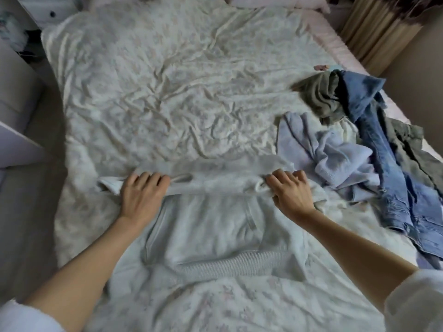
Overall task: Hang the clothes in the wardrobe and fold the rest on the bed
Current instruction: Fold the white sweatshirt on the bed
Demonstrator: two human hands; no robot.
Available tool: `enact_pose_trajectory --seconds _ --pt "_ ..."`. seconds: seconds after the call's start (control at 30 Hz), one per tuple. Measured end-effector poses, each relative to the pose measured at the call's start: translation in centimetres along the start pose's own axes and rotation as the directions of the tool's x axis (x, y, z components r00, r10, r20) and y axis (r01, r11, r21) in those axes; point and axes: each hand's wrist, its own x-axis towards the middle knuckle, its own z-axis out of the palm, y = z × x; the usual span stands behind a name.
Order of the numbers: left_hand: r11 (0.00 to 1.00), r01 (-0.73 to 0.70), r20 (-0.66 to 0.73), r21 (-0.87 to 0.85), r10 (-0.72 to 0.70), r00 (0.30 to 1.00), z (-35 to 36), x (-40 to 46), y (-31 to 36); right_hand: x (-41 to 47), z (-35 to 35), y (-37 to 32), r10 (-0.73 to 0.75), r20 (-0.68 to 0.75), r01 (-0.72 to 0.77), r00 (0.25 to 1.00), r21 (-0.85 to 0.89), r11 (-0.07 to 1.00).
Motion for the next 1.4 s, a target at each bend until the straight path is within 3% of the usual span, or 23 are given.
enact_pose_trajectory --seconds 0.3,0.5,0.63,0.83,1.0,1.07,1.13,1.2,1.3,1.4 --pt "0.986 0.127 0.201 -0.104 -0.104 0.974 0.4 -13.5 6.1 -12.1 3.5 -4.6 -0.045 0.133 0.035 0.99 0.074 0.997" --pt "0.962 0.213 0.456 -0.171 -0.115 0.883 1.4 -18.1 8.2 -17.4 6.3 -6.5 0.095 0.395 -0.107 0.914 0.007 0.994" --pt "0.913 0.297 0.567 -0.278 -0.093 0.818 1.4 -19.5 7.9 -19.7 6.3 -6.9 0.117 0.416 -0.136 0.902 0.016 0.991" --pt "0.872 0.388 0.516 -0.298 -0.195 0.834 1.5 -17.1 6.7 -15.1 5.9 -8.3 0.159 0.307 -0.195 0.938 0.091 0.977" --pt "0.856 0.414 0.434 -0.308 -0.261 0.862 4.9 -10.8 7.9 -6.9 8.9 -12.5 0.081 0.417 -0.153 0.905 0.142 0.978" --pt "0.781 0.567 0.481 -0.262 -0.403 0.778 7.3 -9.5 8.0 -4.4 11.3 -13.6 0.018 0.43 -0.099 0.902 0.167 0.981" --pt "0.666 0.724 0.565 -0.18 -0.532 0.631 8.8 -10.2 7.5 -4.1 12.9 -13.2 -0.019 0.481 -0.054 0.876 0.137 0.989" --pt "0.637 0.767 0.652 -0.084 -0.546 0.525 9.4 -13.2 6.7 -5.6 14.1 -11.4 0.056 0.552 -0.112 0.832 0.068 0.991" --pt "0.608 0.79 0.68 -0.073 -0.55 0.486 8.2 -17.3 5.0 -7.1 13.8 -8.1 0.309 0.615 -0.331 0.726 -0.081 0.94" --pt "0.519 0.833 0.593 -0.193 -0.615 0.521 6.7 -19.3 4.2 -5.1 12.4 -9.3 0.439 0.588 -0.484 0.68 -0.09 0.871"
